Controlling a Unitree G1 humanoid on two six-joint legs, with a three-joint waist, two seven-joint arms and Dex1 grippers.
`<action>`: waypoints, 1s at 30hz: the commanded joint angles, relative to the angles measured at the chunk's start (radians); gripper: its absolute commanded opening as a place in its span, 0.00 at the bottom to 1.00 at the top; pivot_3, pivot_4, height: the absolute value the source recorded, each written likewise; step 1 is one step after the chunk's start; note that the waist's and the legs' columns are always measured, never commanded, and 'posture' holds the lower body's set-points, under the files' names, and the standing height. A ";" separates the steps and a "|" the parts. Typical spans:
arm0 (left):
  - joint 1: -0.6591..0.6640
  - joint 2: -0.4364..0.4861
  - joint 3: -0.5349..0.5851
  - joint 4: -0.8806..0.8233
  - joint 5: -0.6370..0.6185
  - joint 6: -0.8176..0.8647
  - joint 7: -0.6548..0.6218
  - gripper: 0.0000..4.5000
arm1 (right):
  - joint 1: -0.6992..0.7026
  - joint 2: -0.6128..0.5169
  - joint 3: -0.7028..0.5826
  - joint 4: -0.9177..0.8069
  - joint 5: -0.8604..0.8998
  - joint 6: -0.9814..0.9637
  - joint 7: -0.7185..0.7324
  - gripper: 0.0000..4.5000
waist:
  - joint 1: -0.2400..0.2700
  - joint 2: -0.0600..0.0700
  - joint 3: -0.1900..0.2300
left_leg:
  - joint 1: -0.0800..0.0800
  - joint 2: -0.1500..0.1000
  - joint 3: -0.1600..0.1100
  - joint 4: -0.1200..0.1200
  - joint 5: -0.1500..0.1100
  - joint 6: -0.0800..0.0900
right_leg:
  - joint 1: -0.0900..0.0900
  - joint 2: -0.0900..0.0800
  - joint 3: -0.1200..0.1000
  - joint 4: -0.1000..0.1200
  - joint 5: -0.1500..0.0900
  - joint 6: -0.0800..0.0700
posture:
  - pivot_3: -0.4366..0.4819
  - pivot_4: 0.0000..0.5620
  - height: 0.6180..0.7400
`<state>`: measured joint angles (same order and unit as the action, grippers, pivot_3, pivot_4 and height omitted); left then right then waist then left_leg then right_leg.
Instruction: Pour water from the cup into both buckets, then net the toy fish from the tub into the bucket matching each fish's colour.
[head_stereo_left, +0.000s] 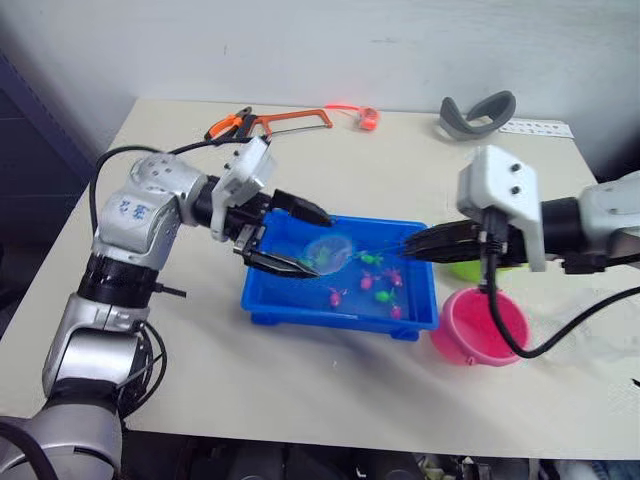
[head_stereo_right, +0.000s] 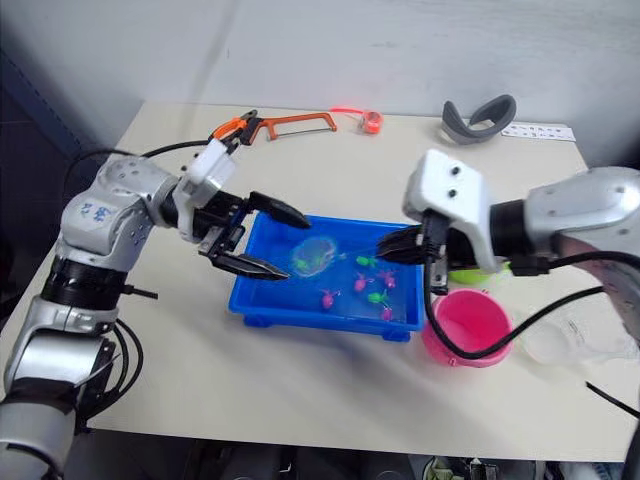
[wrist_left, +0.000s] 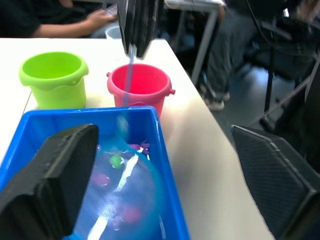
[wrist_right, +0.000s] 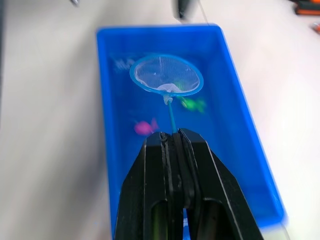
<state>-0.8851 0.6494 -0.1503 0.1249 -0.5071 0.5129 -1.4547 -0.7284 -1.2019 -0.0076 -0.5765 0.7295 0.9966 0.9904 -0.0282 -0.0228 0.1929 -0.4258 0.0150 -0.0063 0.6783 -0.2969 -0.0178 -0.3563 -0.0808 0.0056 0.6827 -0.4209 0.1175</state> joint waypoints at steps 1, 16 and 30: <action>0.084 0.031 0.035 -0.097 0.000 -0.018 0.021 1.00 | 0.120 -0.091 -0.112 -0.007 -0.125 -0.162 0.055 0.00 | 0.000 0.000 0.000 | 0.000 0.000 0.000 0.001 0.000 0.000 | 0.000 0.000 0.000 0.000 0.000 0.000 | 0.48 0.27 1.00; 0.157 0.016 0.004 -0.140 0.065 -0.028 0.095 1.00 | 0.425 -0.140 -0.164 0.166 -0.516 -0.797 0.166 0.00 | -0.001 0.000 0.000 | 0.002 0.000 0.003 0.003 0.000 0.000 | 0.003 0.002 0.000 -0.003 0.000 0.000 | 0.48 0.27 1.00; 0.147 -0.006 -0.034 -0.173 0.077 -0.042 0.093 1.00 | 0.384 -0.132 -0.056 0.326 -0.646 -1.301 0.310 0.00 | 0.000 0.000 0.000 | 0.002 0.000 0.003 0.003 0.000 0.000 | 0.004 0.002 0.000 -0.003 0.000 0.000 | 0.48 0.27 1.00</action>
<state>-0.7193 0.6406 -0.1900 -0.0134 -0.4295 0.4810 -1.3566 -0.3050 -1.3294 -0.0990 -0.2938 0.1405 -0.1550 1.2757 -0.0280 -0.0223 0.1926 -0.4238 0.0149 -0.0029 0.6812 -0.2968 -0.0177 -0.3525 -0.0789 0.0055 0.6796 -0.4209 0.1176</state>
